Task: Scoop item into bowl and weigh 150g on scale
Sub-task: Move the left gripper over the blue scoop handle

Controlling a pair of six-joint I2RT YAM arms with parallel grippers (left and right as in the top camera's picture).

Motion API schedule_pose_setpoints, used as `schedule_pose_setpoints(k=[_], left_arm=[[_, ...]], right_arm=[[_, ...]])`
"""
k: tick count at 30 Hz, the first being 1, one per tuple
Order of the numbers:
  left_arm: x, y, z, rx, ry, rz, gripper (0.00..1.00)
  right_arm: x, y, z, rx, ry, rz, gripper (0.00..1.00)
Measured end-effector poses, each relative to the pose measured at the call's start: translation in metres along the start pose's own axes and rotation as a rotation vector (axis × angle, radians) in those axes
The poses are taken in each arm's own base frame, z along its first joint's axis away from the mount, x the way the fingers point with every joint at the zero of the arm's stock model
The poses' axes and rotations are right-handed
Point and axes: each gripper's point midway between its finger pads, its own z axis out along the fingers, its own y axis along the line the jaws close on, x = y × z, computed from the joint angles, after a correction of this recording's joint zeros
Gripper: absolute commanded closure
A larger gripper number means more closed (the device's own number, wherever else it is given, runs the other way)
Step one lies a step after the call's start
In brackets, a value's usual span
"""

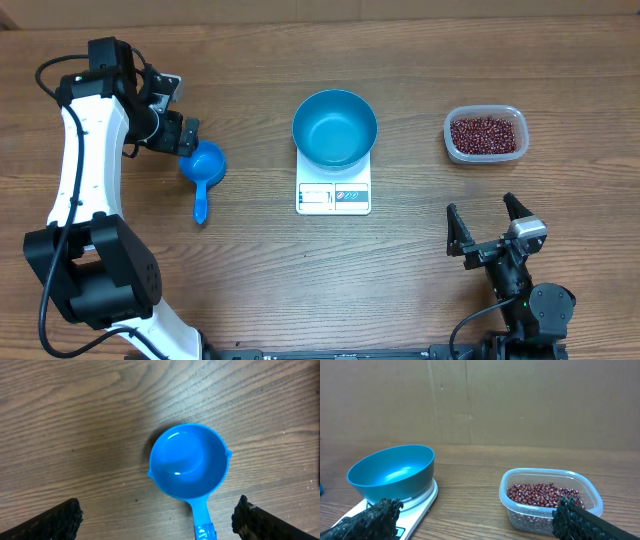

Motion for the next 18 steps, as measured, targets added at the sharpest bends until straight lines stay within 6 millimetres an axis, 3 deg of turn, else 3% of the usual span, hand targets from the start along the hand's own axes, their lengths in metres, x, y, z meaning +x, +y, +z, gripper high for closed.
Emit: schedule_pose_setpoints(k=[7, 18], left_arm=[[-0.008, 0.004, 0.003, -0.017, -0.036, 0.005, 0.00], [0.005, 0.002, 0.034, -0.012, -0.021, 0.003, 0.00]], right_arm=[[0.000, 0.000, 0.000, 0.000, 0.000, 0.000, 0.00], [0.000, 0.000, 0.000, 0.000, 0.000, 0.000, 0.00]])
